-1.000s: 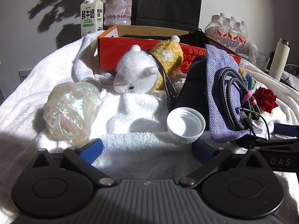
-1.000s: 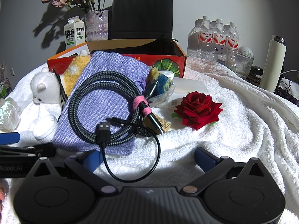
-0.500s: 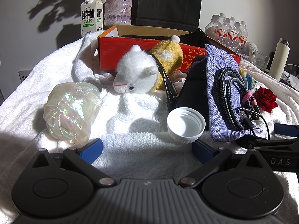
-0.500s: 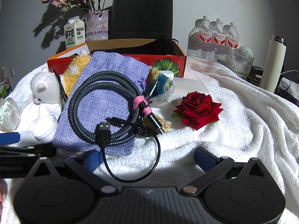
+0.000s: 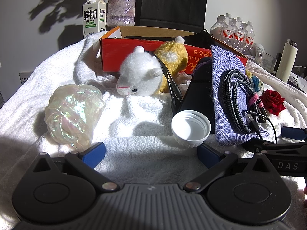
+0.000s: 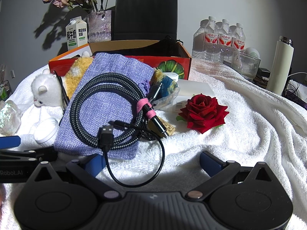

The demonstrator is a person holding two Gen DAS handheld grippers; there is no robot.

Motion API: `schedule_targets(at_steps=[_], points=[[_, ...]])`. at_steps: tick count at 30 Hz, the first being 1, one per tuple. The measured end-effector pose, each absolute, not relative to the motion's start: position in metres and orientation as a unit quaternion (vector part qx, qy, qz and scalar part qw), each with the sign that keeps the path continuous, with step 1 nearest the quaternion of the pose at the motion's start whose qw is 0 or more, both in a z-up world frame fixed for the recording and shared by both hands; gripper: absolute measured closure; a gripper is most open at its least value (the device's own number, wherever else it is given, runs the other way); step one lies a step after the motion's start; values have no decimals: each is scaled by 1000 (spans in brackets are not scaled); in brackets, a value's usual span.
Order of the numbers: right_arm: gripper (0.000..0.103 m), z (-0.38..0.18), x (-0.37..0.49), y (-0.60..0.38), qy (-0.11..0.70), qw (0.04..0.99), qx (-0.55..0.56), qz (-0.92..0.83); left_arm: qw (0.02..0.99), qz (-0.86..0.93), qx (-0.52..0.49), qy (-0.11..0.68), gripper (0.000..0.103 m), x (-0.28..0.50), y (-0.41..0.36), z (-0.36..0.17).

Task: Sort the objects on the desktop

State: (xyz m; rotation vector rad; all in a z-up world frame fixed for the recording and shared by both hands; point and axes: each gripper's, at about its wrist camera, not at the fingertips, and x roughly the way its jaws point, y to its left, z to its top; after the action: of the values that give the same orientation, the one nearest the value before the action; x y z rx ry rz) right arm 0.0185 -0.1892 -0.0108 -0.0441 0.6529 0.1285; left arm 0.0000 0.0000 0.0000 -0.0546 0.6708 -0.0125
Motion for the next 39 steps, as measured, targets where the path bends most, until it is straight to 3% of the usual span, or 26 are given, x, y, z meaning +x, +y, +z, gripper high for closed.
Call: schedule_targets(at_steps=[27,30,35,39], points=[[0,-8,14,-198,337,939,3,69,943,-30,-1,332,0,-17,2,4],[0,-4,-4,-198,345,931,-34,115,956,-73,-49,280,0,-47,28,20],[0,3,-28,-208,357,917,-64,167,971,-29,-29,235,0,-45,63,39],[2,26,-37,-213,291,943,-49,155,967,3,-53,250,1,-14,83,36]])
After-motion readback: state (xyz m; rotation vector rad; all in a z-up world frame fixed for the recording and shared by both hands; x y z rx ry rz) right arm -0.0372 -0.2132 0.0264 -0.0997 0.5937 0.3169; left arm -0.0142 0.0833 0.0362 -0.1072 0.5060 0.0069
